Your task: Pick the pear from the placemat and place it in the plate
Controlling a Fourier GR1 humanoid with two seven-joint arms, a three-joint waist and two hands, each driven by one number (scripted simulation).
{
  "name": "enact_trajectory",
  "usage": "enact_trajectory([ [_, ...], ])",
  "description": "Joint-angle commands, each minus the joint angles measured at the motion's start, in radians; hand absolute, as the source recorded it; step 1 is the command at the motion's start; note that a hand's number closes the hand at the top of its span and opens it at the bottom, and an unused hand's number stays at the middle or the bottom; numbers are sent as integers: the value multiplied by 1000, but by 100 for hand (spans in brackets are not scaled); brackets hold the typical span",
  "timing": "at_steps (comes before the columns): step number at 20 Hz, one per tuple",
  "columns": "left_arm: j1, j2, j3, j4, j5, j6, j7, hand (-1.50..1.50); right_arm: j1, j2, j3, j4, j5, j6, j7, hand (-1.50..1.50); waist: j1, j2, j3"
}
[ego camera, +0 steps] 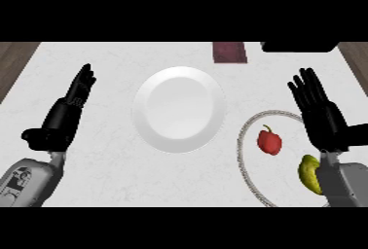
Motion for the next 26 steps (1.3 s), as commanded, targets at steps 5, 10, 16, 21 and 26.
enact_trajectory([
  [5, 142, -33, 33, 88, 34, 92, 147, 0, 107, 38, -186, 15, -489, 370, 15, 150, -25, 9, 3],
  [10, 207, -83, 9, 123, 57, 108, 182, 0, 220, -254, -173, 36, 154, 185, -254, 150, -36, 20, -6],
  [16, 190, -103, -6, 82, 65, 121, 250, 0, 306, 131, -253, 269, -421, 484, -267, -150, -33, 11, 5],
  [21, 212, -77, -14, 60, 21, 136, 263, 0, 339, -55, -262, 420, -235, 884, -492, -150, -4, 11, -2],
  [26, 176, -124, -21, 77, 22, 149, 285, 0, 292, -183, -250, 386, 45, 730, -572, -150, -9, 12, -4],
])
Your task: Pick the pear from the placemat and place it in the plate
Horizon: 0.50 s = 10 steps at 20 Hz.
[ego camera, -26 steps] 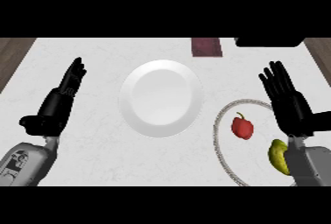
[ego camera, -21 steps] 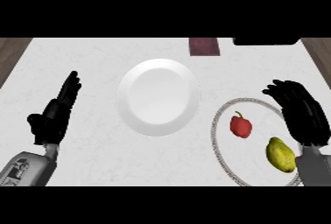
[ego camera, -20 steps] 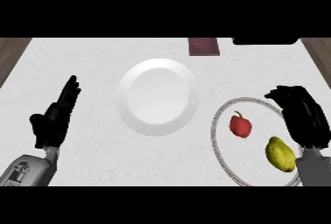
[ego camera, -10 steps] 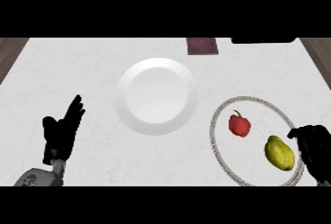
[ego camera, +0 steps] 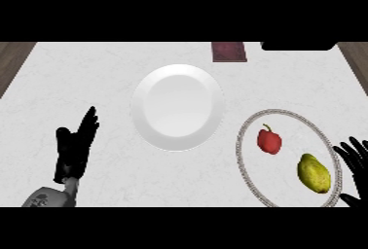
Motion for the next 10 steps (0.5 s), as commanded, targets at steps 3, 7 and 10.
enact_trajectory([
  [3, -26, -46, -31, 2, -46, 44, 20, 0, -59, -150, 15, 98, 254, 56, -217, -150, 6, 1, -1],
  [7, -27, -14, -10, -22, -32, 13, 56, 0, -86, -224, 74, 139, 372, 49, -275, -150, 10, 1, -1],
  [10, 13, -29, -15, -14, -37, 5, 2, 0, -93, -249, 157, 113, 444, 57, -283, -150, 13, 0, -2],
])
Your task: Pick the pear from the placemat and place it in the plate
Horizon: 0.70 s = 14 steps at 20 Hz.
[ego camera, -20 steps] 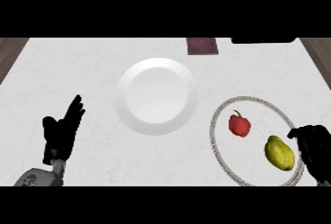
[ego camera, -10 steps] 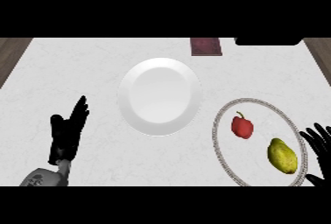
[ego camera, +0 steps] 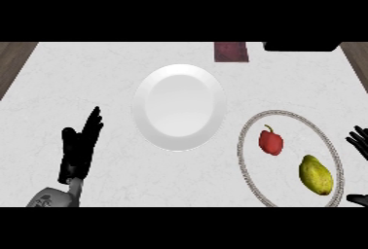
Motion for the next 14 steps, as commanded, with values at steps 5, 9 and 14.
enact_trajectory([
  [5, 26, -18, -9, -6, -14, -10, -9, 0, -63, -115, 143, 58, 149, 192, -169, -150, 5, 1, -1],
  [9, 6, 18, 37, -16, 9, -46, 6, 0, -94, -79, 221, 107, 222, 129, -226, -150, 6, 2, 0],
  [14, 41, -42, -10, -63, -38, 20, 39, 0, -143, -43, 271, 174, 243, 90, -236, -150, 4, 0, -1],
])
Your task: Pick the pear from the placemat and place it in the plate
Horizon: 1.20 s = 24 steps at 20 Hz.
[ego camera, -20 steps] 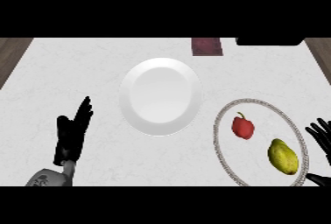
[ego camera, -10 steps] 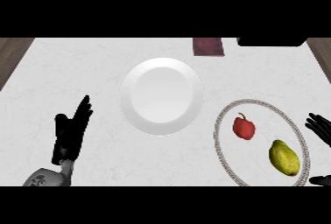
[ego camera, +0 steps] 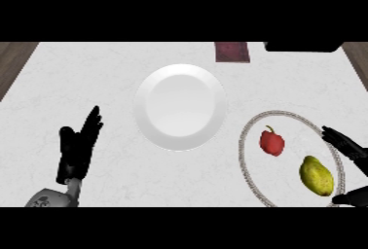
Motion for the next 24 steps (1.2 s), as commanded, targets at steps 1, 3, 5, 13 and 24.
enact_trajectory([
  [1, 31, -9, 5, -7, -14, 3, -21, 0, -35, 1, 33, 104, 42, 131, -207, -150, -2, 0, 0],
  [3, 12, -22, 7, 23, -25, 9, -15, 0, -27, -4, 55, 65, 37, 138, -198, -150, -12, -1, -1],
  [5, 25, 4, 22, 11, -16, -16, -25, 0, -73, -19, 58, 111, 32, 153, -218, -150, -1, 0, 0],
  [13, 6, -37, 32, 42, -30, -13, -19, 0, -99, 80, 128, 110, 41, 63, -174, -150, -11, -1, -2],
  [24, -6, -89, 14, 25, -87, 7, -5, 0, -160, 83, 165, 148, 63, 7, -203, 150, -15, -3, -2],
])
